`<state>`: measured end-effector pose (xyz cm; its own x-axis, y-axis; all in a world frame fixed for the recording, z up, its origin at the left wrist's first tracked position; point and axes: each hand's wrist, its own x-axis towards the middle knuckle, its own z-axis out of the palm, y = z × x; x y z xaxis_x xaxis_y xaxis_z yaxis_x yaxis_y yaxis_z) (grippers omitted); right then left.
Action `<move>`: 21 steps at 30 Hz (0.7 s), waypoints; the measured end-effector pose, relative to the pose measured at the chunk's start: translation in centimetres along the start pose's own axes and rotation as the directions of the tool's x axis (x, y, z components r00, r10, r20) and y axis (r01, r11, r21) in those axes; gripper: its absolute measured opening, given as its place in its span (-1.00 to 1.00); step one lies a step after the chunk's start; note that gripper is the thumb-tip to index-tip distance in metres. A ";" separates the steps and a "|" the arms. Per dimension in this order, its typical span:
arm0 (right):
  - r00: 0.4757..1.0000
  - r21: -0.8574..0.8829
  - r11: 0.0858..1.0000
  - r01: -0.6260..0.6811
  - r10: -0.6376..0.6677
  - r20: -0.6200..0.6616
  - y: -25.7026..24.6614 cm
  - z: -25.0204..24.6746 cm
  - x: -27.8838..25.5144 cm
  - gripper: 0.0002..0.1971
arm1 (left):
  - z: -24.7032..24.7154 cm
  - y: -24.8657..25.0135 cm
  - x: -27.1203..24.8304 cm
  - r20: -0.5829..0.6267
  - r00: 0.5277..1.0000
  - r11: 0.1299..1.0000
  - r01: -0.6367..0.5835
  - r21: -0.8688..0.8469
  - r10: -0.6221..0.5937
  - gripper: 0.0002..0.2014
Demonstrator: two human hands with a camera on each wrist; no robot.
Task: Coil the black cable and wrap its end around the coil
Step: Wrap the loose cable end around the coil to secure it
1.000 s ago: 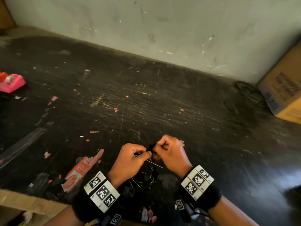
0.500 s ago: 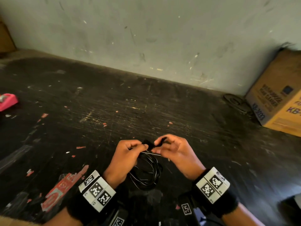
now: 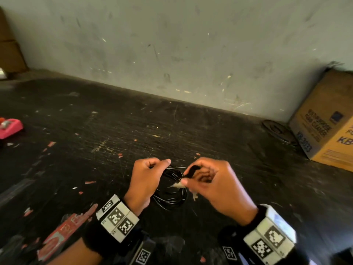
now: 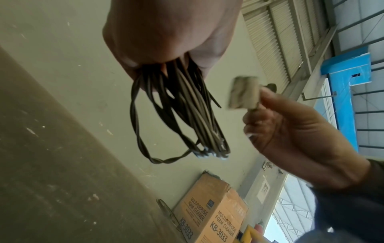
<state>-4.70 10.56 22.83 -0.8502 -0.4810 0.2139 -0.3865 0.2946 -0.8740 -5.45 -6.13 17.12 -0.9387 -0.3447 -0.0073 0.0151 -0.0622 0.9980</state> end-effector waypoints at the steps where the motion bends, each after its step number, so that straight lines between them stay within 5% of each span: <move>1: 1.000 -0.080 0.997 0.007 -0.007 -0.006 0.5 0.5 0.1 -0.88 | 0.2 0.1 0.1 -0.006 1.000 1.000 -0.007 -0.011 0.007 -0.69; 4: 0.982 -0.348 0.925 0.153 -0.181 -0.048 2.6 1.6 0.6 -0.90 | 0.8 0.3 0.6 -0.025 1.000 1.000 0.001 -0.018 -0.001 -0.72; 7: 0.908 -0.613 0.722 0.322 -0.419 -0.016 3.8 2.1 1.1 -0.90 | 1.1 0.3 0.9 -0.054 0.998 1.000 0.027 -0.014 -0.027 -0.80; 10: 0.853 -0.717 0.581 0.385 -0.520 0.037 4.2 2.4 1.6 -0.94 | 1.4 0.2 0.9 -0.053 0.996 0.997 0.064 -0.039 -0.066 -0.89; 16: 0.810 -0.716 0.533 0.451 -0.580 0.079 5.0 2.1 2.6 -0.91 | 2.0 0.2 0.8 -0.022 0.989 0.986 0.146 -0.079 -0.148 -0.81; 21: 0.811 -0.717 0.526 0.457 -0.578 0.093 5.7 1.7 2.9 -0.88 | 1.9 0.3 0.8 0.130 0.965 0.969 0.237 -0.068 -0.227 -0.67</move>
<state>-8.79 9.39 17.73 -0.4325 -0.6368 0.6382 -0.8484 0.5270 -0.0492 -6.88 -4.61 17.50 -0.9542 -0.1973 -0.2249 -0.1841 -0.2051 0.9613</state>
